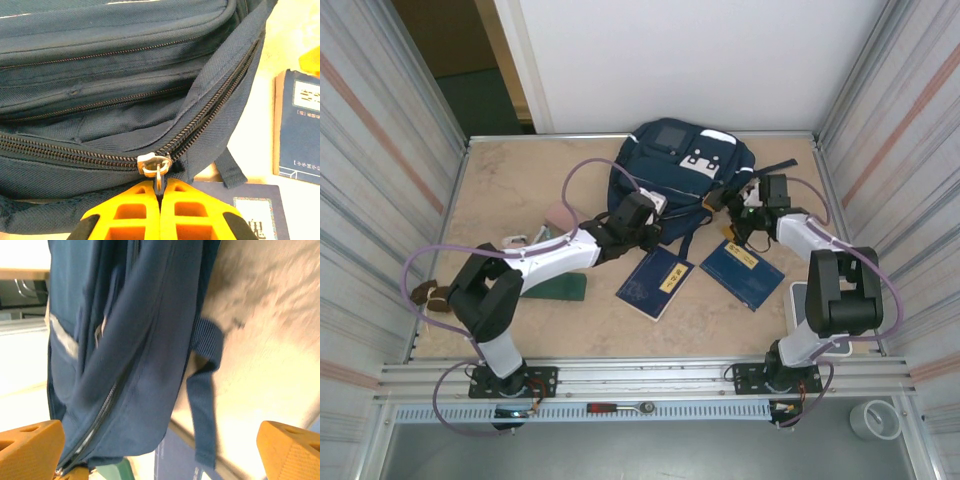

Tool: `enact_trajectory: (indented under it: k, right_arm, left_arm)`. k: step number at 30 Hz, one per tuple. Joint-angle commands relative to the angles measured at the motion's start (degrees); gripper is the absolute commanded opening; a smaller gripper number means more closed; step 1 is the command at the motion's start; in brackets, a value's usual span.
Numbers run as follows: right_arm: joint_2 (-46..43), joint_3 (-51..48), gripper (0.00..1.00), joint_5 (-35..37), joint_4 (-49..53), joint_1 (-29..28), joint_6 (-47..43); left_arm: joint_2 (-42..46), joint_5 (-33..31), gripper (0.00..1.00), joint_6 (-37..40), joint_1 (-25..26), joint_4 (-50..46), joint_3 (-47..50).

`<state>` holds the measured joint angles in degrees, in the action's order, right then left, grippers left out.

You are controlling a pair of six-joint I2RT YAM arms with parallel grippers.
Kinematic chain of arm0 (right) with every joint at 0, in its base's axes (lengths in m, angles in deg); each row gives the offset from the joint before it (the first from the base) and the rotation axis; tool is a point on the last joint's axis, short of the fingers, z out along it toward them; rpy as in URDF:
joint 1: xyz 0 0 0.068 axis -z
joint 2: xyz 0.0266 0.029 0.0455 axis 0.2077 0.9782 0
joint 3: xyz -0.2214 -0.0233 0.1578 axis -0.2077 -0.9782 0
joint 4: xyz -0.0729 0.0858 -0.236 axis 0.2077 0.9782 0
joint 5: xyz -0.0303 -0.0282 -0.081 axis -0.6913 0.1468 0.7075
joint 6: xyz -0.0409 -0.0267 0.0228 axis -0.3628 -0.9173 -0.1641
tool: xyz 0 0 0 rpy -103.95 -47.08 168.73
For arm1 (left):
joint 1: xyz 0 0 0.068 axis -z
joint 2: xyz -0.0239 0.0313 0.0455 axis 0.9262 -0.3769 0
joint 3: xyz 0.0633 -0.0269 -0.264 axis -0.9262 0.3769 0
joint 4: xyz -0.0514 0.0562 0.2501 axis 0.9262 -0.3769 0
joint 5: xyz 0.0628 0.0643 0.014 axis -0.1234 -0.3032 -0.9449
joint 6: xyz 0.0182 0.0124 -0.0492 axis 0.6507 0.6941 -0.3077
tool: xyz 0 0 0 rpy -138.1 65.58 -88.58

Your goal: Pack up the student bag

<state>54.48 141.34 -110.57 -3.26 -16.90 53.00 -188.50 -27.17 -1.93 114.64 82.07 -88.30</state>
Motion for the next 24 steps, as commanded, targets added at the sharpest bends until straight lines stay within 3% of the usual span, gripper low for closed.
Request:
enact_trajectory:
  k: [1,3,5,10,13,16,21,24]
  right_arm:
    - [0.37,0.08,0.97,2.76,-6.76,-3.07,5.35]
    - [2.11,3.03,0.95,4.11,-5.91,-4.65,4.93]
    - [4.18,5.52,0.87,5.42,-5.18,-5.99,4.25]
    - [6.68,6.62,0.37,6.54,-3.97,-5.08,1.44]
    - [5.23,5.36,0.16,5.47,-2.34,-2.12,-1.63]
    - [4.45,6.36,0.09,1.75,1.62,1.20,-6.13]
    - [5.30,9.65,0.09,-2.24,7.60,4.96,-11.74]
    - [6.80,11.98,0.11,-4.15,8.33,4.94,-12.23]
  left_arm:
    - [0.83,2.32,0.00,0.21,2.16,0.55,-2.11]
    - [0.89,2.15,0.00,0.38,2.65,0.39,-1.74]
    - [1.12,1.91,0.00,0.50,3.03,0.37,-1.18]
    - [3.52,-1.43,0.00,1.14,3.22,0.65,2.08]
    - [5.47,-5.28,0.00,2.77,2.02,-0.73,4.45]
    - [6.94,-7.17,0.00,3.74,-1.28,-1.55,6.92]
    - [8.54,-7.31,0.00,4.52,-6.66,-1.46,9.56]
    - [8.59,-6.08,0.00,4.78,-6.82,-1.86,9.02]
